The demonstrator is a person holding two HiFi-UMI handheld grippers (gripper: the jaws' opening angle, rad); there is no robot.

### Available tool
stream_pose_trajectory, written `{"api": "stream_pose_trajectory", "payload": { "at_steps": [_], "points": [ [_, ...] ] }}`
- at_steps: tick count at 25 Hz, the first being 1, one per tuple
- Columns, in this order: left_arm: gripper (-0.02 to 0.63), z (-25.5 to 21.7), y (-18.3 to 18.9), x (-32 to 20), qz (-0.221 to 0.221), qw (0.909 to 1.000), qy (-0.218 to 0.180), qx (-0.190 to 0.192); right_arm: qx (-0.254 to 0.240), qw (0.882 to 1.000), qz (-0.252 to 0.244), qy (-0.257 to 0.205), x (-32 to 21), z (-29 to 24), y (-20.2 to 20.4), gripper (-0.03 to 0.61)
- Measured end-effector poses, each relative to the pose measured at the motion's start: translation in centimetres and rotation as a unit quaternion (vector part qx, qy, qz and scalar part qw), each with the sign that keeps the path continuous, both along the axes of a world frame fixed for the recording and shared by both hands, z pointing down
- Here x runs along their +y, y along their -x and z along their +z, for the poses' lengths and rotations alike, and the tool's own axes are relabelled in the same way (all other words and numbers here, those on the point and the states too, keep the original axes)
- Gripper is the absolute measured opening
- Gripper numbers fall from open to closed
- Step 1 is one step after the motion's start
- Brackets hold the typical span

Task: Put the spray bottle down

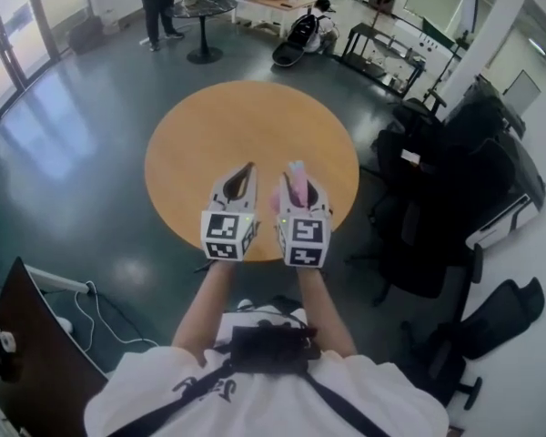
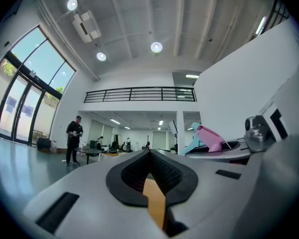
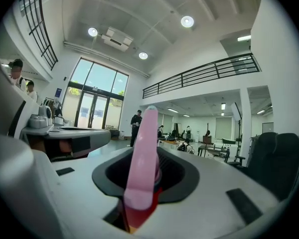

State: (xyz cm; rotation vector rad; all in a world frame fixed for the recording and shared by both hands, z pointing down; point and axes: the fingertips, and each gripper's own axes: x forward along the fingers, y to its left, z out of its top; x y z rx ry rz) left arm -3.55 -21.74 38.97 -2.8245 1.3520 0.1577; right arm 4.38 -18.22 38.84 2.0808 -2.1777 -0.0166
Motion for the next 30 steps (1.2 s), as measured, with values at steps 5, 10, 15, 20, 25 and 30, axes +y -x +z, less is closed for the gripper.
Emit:
{"api": "stream_pose_trajectory", "payload": {
  "at_steps": [5, 10, 15, 20, 25, 30],
  "points": [
    [0.012, 1.1, 1.0, -1.8, 0.002, 0.9998, 0.017, 0.003, 0.007, 1.0, -0.001, 0.006, -2.0, 0.4, 1.1, 0.135],
    [0.012, 2.1, 0.8, -2.8, 0.0, 0.9996, 0.027, 0.005, 0.018, 1.0, -0.004, 0.001, -3.6, 1.1, 1.6, 0.137],
    [0.012, 2.9, 1.8, -4.6, -0.011, 0.9992, 0.039, 0.005, 0.014, 1.0, -0.002, -0.005, -5.3, 1.7, 2.0, 0.138],
    [0.012, 4.5, 1.6, -6.1, -0.015, 0.9986, 0.051, -0.004, 0.016, 0.999, 0.021, 0.021, -6.9, 3.3, 0.5, 0.138],
    [0.012, 5.4, 0.1, -7.6, -0.015, 0.9981, 0.06, -0.004, 0.007, 0.999, 0.021, 0.038, -8.5, 4.6, -1.0, 0.138],
    [0.012, 6.1, -1.6, -9.7, -0.013, 0.9975, 0.069, -0.006, 0.005, 0.999, 0.021, 0.045, -10.5, 5.1, -2.5, 0.138]
  ]
}}
